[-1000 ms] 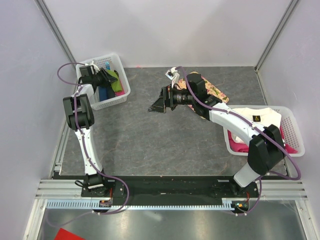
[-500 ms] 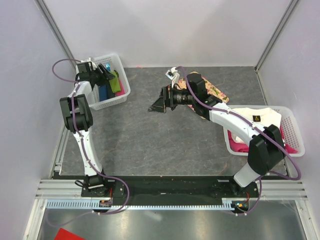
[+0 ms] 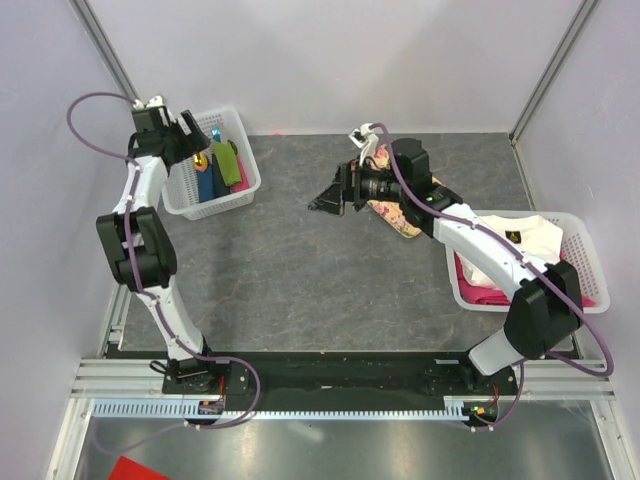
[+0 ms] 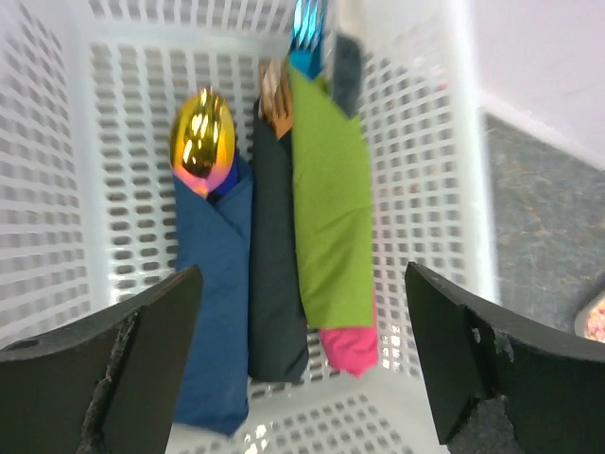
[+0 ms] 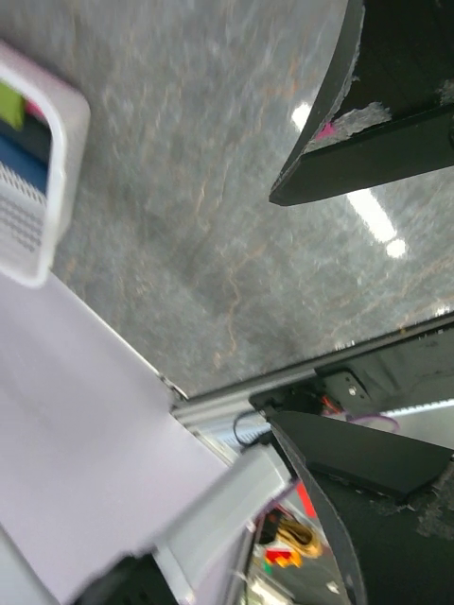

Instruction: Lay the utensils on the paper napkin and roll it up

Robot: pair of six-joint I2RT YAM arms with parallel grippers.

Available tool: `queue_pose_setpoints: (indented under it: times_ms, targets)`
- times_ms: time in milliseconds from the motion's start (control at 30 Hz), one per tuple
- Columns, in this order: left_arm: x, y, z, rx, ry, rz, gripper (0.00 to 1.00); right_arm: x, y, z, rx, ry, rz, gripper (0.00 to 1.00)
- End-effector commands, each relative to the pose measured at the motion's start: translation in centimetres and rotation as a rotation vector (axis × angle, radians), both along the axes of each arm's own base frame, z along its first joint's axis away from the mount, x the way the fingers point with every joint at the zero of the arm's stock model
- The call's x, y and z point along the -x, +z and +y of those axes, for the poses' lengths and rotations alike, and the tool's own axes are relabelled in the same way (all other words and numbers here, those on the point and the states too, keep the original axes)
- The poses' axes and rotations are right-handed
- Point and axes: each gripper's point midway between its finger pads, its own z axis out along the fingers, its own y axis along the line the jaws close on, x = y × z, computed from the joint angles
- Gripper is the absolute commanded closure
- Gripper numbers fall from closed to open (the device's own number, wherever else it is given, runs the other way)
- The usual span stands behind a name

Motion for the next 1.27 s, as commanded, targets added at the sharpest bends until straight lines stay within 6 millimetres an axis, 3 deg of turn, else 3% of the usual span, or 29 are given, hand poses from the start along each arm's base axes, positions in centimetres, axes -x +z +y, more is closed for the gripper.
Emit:
queue_pose_setpoints:
  times_ms: [0, 33, 133, 200, 233, 267, 367, 500, 533, 567, 633, 667, 700, 733, 767, 867, 933, 1100, 1200, 1233]
  targets:
    - [2.9, 10.9, 0.0, -0.182, -0.091, -0.156, 0.04, -1.7, 4.9, -3.3, -0.013, -0.116, -0.142, 0.02]
    - [3.8, 11.3, -0.5, -0.178, -0.118, -0.14, 0.02, -2.4, 5.1, -4.2, -0.006, -0.148, -0.151, 0.02]
    - [6.4, 15.8, -1.8, -0.217, -0.19, -0.212, 0.0, -2.8, 6.3, -6.5, -0.003, -0.222, -0.188, 0.02]
    - [8.1, 16.5, -3.3, -0.199, -0.263, -0.218, 0.0, -2.7, 6.8, -8.1, 0.008, -0.279, -0.214, 0.02]
    - [9.4, 18.4, -4.1, -0.192, -0.285, -0.255, 0.0, -3.0, 6.7, -9.2, 0.015, -0.312, -0.216, 0.02]
    - [10.6, 18.7, -6.1, -0.151, -0.391, -0.265, 0.0, -3.0, 6.7, -10.0, 0.018, -0.336, -0.215, 0.02]
    - [12.9, 20.4, -8.7, -0.161, -0.47, -0.29, 0.0, -3.3, 6.9, -13.5, 0.007, -0.446, -0.205, 0.02]
    - [15.5, 18.4, -12.1, -0.203, -0.554, -0.219, 0.0, -2.0, 6.6, -17.7, 0.007, -0.544, -0.208, 0.02]
    - [16.1, 17.9, -13.8, -0.206, -0.585, -0.211, 0.0, -1.9, 6.4, -18.8, 0.033, -0.573, -0.235, 0.02]
    - [16.9, 16.4, -14.0, -0.195, -0.586, -0.177, 0.0, -1.6, 5.9, -19.4, 0.05, -0.588, -0.243, 0.02]
    - [18.6, 14.8, -17.6, -0.184, -0.687, -0.161, 0.0, -0.8, 3.8, -21.3, 0.115, -0.645, -0.24, 0.02]
    - [19.2, 12.1, -17.8, -0.195, -0.673, -0.098, 0.0, -0.5, 1.5, -22.0, 0.155, -0.659, -0.212, 0.02]
    - [19.7, 11.3, -18.3, -0.203, -0.674, -0.082, 0.0, 0.3, 0.5, -22.7, 0.19, -0.671, -0.215, 0.02]
    - [20.7, 9.1, -19.2, -0.193, -0.7, -0.03, 0.0, 0.3, -0.7, -23.7, 0.247, -0.701, -0.233, 0.02]
    - [21.2, 8.4, -19.6, -0.176, -0.696, -0.011, 0.0, 1.0, -3.3, -24.2, 0.305, -0.691, -0.2, 0.02]
    - [22.4, 5.6, -19.6, -0.139, -0.67, 0.051, 0.0, 2.2, -6.6, -25.5, 0.412, -0.698, -0.18, 0.02]
    - [23.1, 4.2, -19.2, -0.148, -0.66, 0.092, 0.0, 2.5, -7.4, -25.8, 0.439, -0.701, -0.168, 0.02]
    - [23.7, 4.6, -19.0, -0.151, -0.656, 0.079, 0.0, 2.3, -7.0, -25.6, 0.436, -0.687, -0.17, 0.02]
    - [23.4, 6.1, -19.0, -0.149, -0.643, 0.049, 0.0, 1.4, -6.1, -25.5, 0.434, -0.691, -0.173, 0.02]
    - [22.7, 7.4, -18.7, -0.165, -0.621, 0.019, 0.0, 0.9, -4.7, -25.5, 0.426, -0.7, -0.198, 0.02]
